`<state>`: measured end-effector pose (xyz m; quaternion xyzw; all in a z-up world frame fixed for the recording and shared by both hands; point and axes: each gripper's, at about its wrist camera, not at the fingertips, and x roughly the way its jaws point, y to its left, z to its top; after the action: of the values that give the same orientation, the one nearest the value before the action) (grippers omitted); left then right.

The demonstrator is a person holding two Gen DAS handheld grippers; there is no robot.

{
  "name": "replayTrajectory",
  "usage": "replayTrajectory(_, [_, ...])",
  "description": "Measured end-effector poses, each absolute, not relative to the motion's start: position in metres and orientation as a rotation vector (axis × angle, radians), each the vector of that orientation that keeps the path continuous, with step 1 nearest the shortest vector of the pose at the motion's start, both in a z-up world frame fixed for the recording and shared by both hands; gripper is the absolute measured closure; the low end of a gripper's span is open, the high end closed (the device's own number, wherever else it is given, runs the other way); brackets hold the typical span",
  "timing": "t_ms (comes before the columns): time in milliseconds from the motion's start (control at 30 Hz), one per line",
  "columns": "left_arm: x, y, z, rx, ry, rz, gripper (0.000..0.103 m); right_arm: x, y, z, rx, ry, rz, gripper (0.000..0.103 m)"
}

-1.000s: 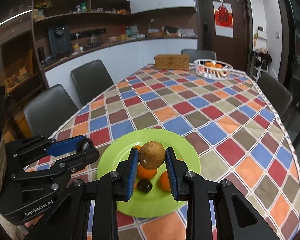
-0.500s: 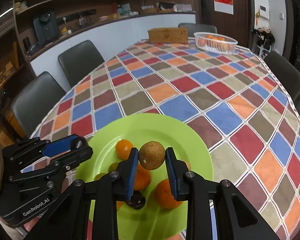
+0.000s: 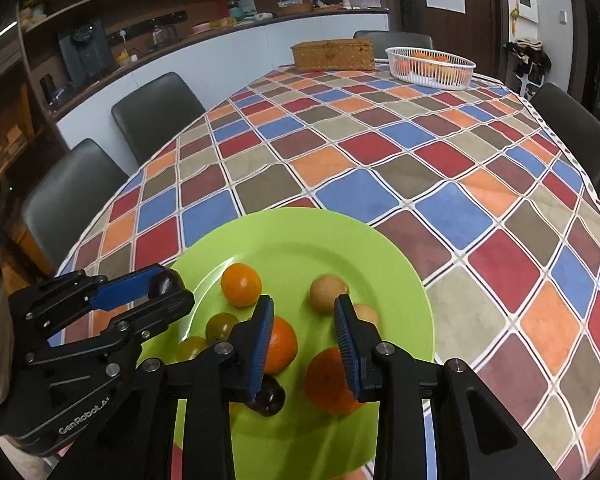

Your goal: Organize fruits

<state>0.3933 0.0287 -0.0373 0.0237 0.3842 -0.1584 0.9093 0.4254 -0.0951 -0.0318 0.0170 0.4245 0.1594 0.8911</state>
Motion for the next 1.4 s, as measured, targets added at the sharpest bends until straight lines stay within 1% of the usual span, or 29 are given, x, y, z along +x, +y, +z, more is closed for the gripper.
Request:
replayTrajectory(33, [0.390,0.028,-0.035,0.055,0.786,-0.328,0.072,0.423,-0.095,-0.031,0.034,0.877,0.330,0.071])
replayTrajectory(133, [0.381,0.024,-0.026,0.081,0.765,-0.313,0.061,0.410,-0.098,-0.023,0.033,0.855,0.329,0.071])
replayTrajectory(333, [0.348,0.020,-0.003,0.099,0.719,-0.294,0.061,0.374,-0.109,0.000,0.044,0.796,0.308,0.070])
replayTrajectory(367, [0.342,0.019,0.001,0.102,0.711,-0.290,0.061,0.367,-0.111,0.004,0.043,0.785,0.304,0.070])
replayTrajectory(400, [0.332,0.017,0.006,0.105,0.698,-0.282,0.060,0.361,-0.113,0.007,0.044,0.776,0.301,0.066])
replayTrajectory(433, [0.326,0.016,0.010,0.106,0.687,-0.279,0.059,0.354,-0.115,0.011,0.048,0.763,0.299,0.065])
replayTrajectory(567, [0.298,0.012,0.025,0.110,0.644,-0.260,0.053,0.324,-0.123,0.025,0.051,0.719,0.289,0.064])
replayTrajectory(600, [0.290,0.011,0.030,0.113,0.633,-0.246,0.052,0.315,-0.125,0.029,0.048,0.706,0.282,0.063])
replayTrajectory(667, [0.279,0.009,0.035,0.123,0.618,-0.225,0.047,0.298,-0.129,0.037,0.039,0.680,0.264,0.057])
replayTrajectory(700, [0.272,0.009,0.037,0.126,0.607,-0.218,0.047,0.291,-0.130,0.039,0.034,0.670,0.256,0.055])
replayTrajectory(800, [0.252,0.008,0.044,0.126,0.591,-0.208,0.046,0.269,-0.134,0.048,0.030,0.648,0.241,0.055])
replayTrajectory(900, [0.232,0.008,0.049,0.114,0.576,-0.201,0.043,0.250,-0.137,0.054,0.025,0.629,0.226,0.051])
replayTrajectory(1167, [0.194,0.003,0.059,0.116,0.560,-0.202,0.037,0.203,-0.141,0.061,0.000,0.605,0.208,0.051])
replayTrajectory(1400, [0.164,0.001,0.066,0.103,0.538,-0.188,0.034,0.169,-0.143,0.066,0.000,0.598,0.215,0.051])
